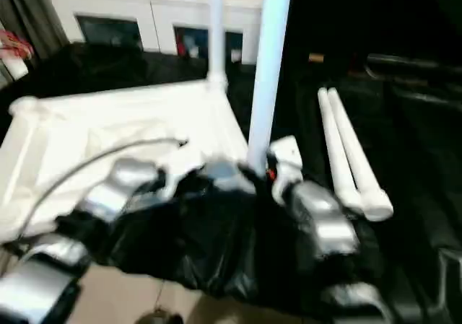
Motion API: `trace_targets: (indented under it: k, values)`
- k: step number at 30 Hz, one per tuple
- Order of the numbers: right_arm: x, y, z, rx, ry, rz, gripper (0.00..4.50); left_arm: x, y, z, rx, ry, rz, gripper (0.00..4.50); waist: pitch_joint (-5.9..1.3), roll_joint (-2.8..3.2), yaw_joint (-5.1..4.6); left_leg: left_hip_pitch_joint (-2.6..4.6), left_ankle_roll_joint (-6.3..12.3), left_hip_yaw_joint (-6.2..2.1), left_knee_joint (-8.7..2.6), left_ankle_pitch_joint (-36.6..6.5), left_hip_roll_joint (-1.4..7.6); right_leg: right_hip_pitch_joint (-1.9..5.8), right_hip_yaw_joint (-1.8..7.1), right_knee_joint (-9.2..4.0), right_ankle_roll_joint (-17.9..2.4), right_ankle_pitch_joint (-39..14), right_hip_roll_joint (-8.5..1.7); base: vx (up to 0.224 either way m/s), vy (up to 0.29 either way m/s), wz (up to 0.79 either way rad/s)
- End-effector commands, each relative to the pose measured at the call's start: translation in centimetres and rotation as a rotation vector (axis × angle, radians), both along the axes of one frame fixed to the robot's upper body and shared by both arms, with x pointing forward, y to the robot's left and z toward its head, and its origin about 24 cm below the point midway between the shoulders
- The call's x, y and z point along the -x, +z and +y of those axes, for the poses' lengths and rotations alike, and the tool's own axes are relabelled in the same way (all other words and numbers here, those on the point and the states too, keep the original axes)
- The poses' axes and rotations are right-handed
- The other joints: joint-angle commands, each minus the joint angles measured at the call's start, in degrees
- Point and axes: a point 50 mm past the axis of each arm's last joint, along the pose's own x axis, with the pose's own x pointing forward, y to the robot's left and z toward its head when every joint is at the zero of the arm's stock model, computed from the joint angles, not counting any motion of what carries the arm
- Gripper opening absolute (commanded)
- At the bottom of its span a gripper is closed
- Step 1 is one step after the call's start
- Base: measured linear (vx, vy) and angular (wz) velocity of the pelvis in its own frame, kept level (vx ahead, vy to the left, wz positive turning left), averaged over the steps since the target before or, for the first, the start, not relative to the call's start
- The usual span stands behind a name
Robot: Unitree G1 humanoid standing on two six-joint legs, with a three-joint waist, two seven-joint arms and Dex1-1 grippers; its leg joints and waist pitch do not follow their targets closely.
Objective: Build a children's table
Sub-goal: Rotate leg to tighten
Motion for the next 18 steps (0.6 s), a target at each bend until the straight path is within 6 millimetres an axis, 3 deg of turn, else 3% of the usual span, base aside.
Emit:
trace_targets:
  k: [1,4,10,14,18]
  values:
    - [0.9,-2.0,3.1,0.002,0.065,0.087,2.71,-0.5,1.7,-2.1,0.059,0.010,-0.087,0.00,-4.00,-0.26,-0.12,1.11,-0.18,-1.52,-4.56,-16.1,3.10,2.34,2.71,-5.22,-10.1,-18.6,-4.95,0.000,0.000,0.00]
    - [0.6,-2.0,3.8,0.007,0.042,0.068,3.40,-0.3,1.6,-2.6,0.066,0.008,-0.091,0.00,-4.12,-0.13,-0.14,0.94,0.60,-1.38,-4.47,-15.4,2.99,2.39,2.79,-5.09,-10.3,-16.9,-4.98,0.000,0.000,0.00]
    - [0.5,-1.7,3.8,-0.015,0.059,0.046,3.90,0.2,1.4,-2.3,0.072,-0.038,-0.087,0.00,-4.13,0.00,-0.15,0.87,1.28,-1.42,-4.56,-15.8,3.08,2.43,2.75,-5.10,-10.0,-17.4,-4.95,0.000,0.000,0.00]
    - [0.8,-1.1,3.0,0.011,0.152,-0.002,3.98,0.8,1.1,-1.7,0.074,-0.110,-0.074,0.00,-4.20,-0.08,-0.15,0.73,1.53,-1.47,-4.57,-15.4,3.17,2.56,2.77,-4.99,-10.0,-16.7,-5.01,0.000,0.000,0.00]
    - [1.6,-0.5,1.0,0.078,0.333,-0.038,3.98,1.4,1.0,-0.1,0.059,-0.191,-0.047,0.00,-4.34,-0.12,-0.03,0.47,3.17,-1.15,-4.18,-12.7,3.12,2.69,2.86,-4.50,-11.0,-12.1,-4.80,0.000,0.000,0.00]
